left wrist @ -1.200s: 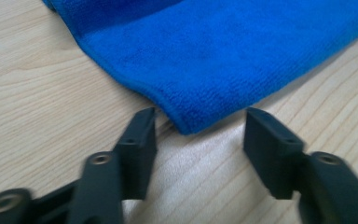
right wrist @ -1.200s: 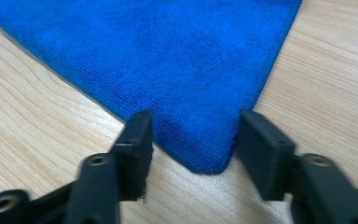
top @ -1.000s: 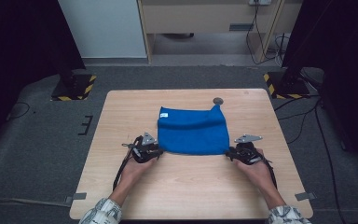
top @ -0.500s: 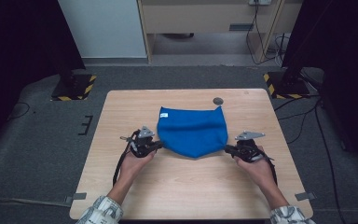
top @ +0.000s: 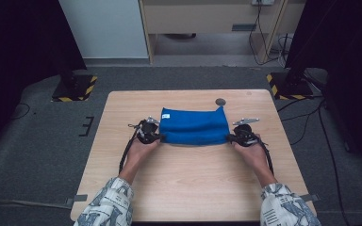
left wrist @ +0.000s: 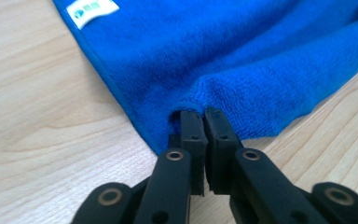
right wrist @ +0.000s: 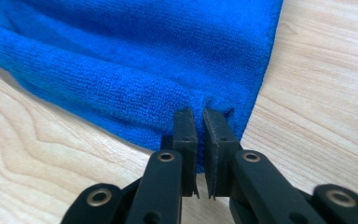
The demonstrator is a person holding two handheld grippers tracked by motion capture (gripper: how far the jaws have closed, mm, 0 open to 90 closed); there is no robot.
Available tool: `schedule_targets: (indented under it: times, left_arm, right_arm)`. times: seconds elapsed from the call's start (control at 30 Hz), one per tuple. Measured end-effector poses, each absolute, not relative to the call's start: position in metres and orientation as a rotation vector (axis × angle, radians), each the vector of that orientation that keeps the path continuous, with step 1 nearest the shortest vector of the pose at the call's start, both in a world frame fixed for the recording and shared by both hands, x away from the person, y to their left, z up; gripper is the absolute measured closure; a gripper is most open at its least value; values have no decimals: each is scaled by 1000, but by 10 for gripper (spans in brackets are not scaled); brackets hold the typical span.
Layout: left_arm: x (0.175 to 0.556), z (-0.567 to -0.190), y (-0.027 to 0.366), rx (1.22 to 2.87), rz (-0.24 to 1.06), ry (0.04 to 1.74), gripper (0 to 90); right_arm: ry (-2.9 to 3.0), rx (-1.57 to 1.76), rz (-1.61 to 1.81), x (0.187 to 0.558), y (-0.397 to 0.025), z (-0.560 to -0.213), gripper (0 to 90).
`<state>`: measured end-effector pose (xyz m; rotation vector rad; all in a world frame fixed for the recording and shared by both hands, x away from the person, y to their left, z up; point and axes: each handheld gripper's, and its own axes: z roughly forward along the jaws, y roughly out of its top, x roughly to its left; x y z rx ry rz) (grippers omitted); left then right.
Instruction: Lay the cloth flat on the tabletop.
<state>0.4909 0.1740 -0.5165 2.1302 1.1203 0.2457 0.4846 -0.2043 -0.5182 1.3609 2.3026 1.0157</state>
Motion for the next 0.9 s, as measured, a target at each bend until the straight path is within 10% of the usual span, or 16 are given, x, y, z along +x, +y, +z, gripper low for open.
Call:
schedule_targets:
  times: [0.13,0.43,0.9]
  left_arm:
    - [484,-518,176,2084,257,1116,603]
    - [463,-522,176,2089,324,1008,527]
    - [461,-515,172,2094,301,982,876]
  right_arm:
    - [2283,1375,1029,485,-205,-521,733]
    - [2268,1352,1019,483,-205,-519,575]
    - [2253,1349,1087,473,-222,-518,836]
